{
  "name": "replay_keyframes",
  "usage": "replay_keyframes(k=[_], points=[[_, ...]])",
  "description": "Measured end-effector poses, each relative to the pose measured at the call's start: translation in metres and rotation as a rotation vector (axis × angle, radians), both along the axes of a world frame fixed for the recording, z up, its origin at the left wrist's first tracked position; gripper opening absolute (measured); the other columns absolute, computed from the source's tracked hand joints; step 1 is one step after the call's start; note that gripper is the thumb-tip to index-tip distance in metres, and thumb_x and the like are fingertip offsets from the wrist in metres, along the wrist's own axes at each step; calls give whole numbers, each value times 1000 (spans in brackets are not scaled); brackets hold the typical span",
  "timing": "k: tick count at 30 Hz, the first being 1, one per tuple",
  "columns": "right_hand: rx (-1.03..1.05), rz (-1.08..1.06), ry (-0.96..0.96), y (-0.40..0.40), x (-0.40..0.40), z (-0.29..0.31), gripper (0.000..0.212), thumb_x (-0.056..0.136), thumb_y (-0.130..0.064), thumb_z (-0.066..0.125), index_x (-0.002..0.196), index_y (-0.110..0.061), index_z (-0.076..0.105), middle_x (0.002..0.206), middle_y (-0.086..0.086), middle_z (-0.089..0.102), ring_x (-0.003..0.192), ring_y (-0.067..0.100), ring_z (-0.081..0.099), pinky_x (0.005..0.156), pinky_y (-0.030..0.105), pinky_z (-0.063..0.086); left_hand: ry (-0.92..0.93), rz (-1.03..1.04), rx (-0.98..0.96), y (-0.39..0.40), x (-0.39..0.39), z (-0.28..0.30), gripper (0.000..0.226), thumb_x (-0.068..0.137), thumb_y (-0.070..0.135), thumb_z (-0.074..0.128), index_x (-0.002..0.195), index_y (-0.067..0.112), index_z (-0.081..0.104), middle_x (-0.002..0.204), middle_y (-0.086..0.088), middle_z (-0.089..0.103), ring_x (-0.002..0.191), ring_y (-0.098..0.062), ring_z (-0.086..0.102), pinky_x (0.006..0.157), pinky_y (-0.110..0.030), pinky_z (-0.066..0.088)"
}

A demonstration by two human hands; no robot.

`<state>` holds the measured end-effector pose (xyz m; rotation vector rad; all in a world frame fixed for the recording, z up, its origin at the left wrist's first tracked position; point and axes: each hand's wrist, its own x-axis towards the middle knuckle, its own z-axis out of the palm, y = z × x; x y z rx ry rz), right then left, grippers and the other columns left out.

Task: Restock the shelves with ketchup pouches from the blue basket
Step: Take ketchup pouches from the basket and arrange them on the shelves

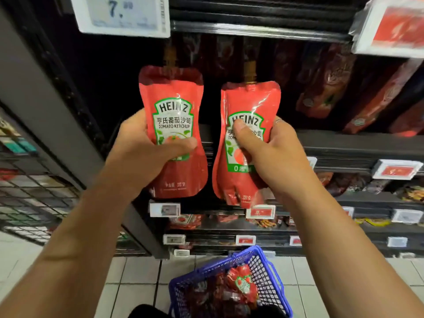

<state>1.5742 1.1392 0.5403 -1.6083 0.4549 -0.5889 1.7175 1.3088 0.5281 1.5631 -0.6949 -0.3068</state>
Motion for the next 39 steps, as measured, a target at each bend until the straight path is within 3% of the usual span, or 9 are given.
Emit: replay_keyframes(k=[7, 12, 15, 17, 21, 24, 28, 34, 39], points=[[-94, -30, -33, -20, 38, 28, 31, 94, -39, 69, 92, -7, 70, 76, 2, 76, 68, 15, 74, 60, 28, 54, -82, 38, 31, -33, 42, 22, 41, 59, 36, 92, 94, 21, 78, 90, 1, 79, 82, -19, 77, 76, -41, 63], [-173, -170, -9, -39, 67, 30, 38, 89, -23, 69, 55, -17, 53, 38, -14, 50, 35, -1, 48, 37, 14, 35, -117, 154, 7, -53, 66, 18, 50, 50, 36, 94, 96, 25, 75, 86, 15, 77, 76, -4, 74, 61, -16, 56], [-159, -217, -83, -49, 81, 28, 17, 84, -34, 76, 82, -25, 61, 70, -16, 68, 59, -4, 64, 51, 15, 49, -15, 216, 73, -62, 80, 15, 60, 30, 54, 79, 85, 28, 75, 69, 27, 71, 64, 9, 68, 48, -4, 45], [-168, -231, -102, -51, 90, 27, 29, 79, -45, 80, 98, -31, 63, 97, -11, 71, 85, 6, 71, 71, 25, 58, 5, 169, 99, -68, 87, 13, 67, 28, 56, 74, 88, 27, 74, 69, 27, 71, 69, 10, 68, 52, -3, 45], [-201, -168, -140, -59, 103, 19, 20, 86, -34, 78, 97, -28, 63, 86, -14, 73, 73, -2, 72, 59, 14, 55, -193, 173, -58, -77, 95, 10, 53, 47, 37, 89, 97, 29, 73, 90, 18, 77, 89, -5, 74, 78, -21, 59], [-208, -177, -169, -62, 110, 7, 26, 81, -42, 78, 99, -34, 60, 98, -10, 74, 88, 7, 74, 75, 32, 62, -321, 192, -60, -85, 102, 10, 55, 54, 33, 88, 105, 26, 67, 99, 14, 73, 94, -4, 71, 90, -29, 58], [-158, -174, -260, -59, 114, -12, 40, 74, -50, 78, 107, -56, 58, 104, -17, 74, 100, 8, 72, 88, 40, 61, -475, 213, -60, -92, 106, 12, 82, 52, 50, 88, 121, 22, 54, 108, 23, 62, 101, 17, 60, 87, -5, 47], [-176, -223, -236, -55, 115, -24, 47, 75, -54, 75, 117, -51, 55, 106, -19, 73, 99, 5, 71, 91, 40, 60, -548, 327, 100, -88, 109, 14, 111, 46, 71, 81, 135, 14, 47, 121, 13, 59, 109, -1, 56, 84, 0, 40], [-183, -206, -206, -55, 112, -24, 37, 73, -58, 71, 102, -67, 51, 99, -30, 70, 97, -3, 69, 90, 30, 59, -469, 214, 315, -73, 106, 1, 115, 30, 75, 85, 128, 52, 29, 101, 44, 52, 97, 12, 55, 83, -13, 41]])
